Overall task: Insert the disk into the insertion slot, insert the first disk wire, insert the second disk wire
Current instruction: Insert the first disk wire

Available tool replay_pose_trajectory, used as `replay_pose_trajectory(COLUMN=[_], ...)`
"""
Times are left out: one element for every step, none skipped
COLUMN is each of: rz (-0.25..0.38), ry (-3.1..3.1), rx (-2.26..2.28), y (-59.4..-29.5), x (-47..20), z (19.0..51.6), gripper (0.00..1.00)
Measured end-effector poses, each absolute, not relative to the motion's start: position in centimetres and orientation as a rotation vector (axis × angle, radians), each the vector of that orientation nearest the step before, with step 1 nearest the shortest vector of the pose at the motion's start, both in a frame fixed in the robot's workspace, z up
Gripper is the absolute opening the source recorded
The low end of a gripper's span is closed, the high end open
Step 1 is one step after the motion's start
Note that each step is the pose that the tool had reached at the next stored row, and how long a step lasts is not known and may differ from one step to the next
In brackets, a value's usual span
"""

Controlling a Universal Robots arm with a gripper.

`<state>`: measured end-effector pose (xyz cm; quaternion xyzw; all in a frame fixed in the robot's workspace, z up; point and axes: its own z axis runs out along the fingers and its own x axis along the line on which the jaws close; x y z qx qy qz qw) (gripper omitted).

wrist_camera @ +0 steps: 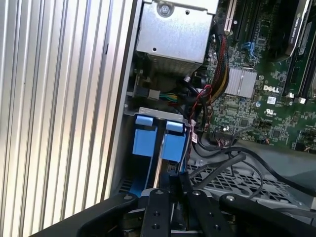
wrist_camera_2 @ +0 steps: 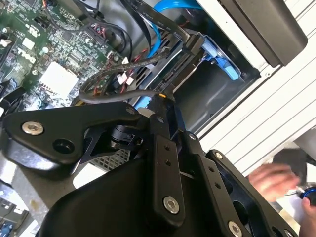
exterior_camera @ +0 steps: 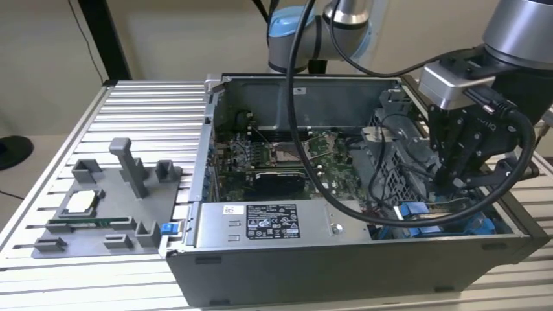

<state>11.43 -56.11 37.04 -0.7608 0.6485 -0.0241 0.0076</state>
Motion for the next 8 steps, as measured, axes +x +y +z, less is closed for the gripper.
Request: replay_pose_trajectory(rz=[-0.075, -0.074, -0.073, -0.072, -0.070, -0.069, -0.068, -0.067], ry=[2.028, 2.028, 2.028, 2.029, 2.029, 2.030, 2.030, 2.031], rx=[-2.379, -2.379, -2.380, -2.380, -2.381, -2.381, -2.382, -2.382], y=[-56.12, -56.14, -56.16, -56.18, -56.21, -56.22, -56.25, -56.27], x=[11.45, 11.47, 11.50, 11.53, 11.55, 11.57, 11.60, 11.62], z=[37.00, 36.96, 36.93, 36.89, 36.85, 36.82, 36.79, 36.76], gripper=[0.00, 0.00, 0.00, 0.00, 0.00, 0.00, 0.00, 0.00])
